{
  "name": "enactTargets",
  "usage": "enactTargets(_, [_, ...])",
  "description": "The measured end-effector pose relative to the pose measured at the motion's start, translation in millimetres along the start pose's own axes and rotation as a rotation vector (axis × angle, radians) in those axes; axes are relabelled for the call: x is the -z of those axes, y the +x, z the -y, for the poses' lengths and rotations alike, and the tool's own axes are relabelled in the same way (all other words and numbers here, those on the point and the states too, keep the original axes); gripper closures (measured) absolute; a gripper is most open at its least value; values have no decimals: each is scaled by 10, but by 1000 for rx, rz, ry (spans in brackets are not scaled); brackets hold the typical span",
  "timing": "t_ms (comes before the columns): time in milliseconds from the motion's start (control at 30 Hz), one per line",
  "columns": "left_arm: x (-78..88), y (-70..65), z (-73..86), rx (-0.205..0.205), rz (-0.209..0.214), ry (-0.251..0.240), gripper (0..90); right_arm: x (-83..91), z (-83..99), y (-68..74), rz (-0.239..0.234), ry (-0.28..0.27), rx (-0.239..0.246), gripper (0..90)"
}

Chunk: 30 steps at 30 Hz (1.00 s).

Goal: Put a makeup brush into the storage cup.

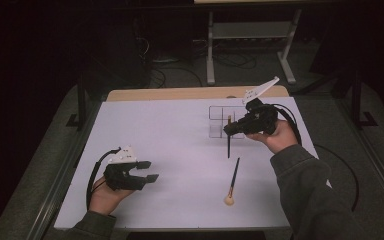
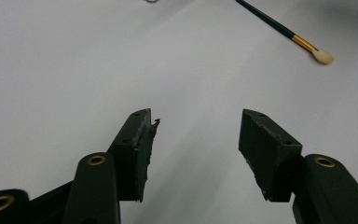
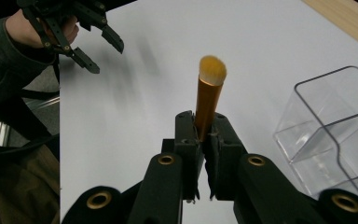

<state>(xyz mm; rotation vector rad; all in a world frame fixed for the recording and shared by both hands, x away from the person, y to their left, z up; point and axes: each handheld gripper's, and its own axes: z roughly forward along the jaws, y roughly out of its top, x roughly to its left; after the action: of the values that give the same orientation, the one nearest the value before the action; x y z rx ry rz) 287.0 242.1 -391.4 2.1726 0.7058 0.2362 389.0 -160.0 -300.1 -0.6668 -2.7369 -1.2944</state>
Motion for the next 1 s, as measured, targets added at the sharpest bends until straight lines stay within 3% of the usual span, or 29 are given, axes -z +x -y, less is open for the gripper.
enactTargets(400, [22,25,22,9,-23,-3,413,91,-112,-125,25,-9,-1,827])
enactTargets(1000, [33,66,38,18,-21,-8,390,203,-393,-313,79,-12,3,828])
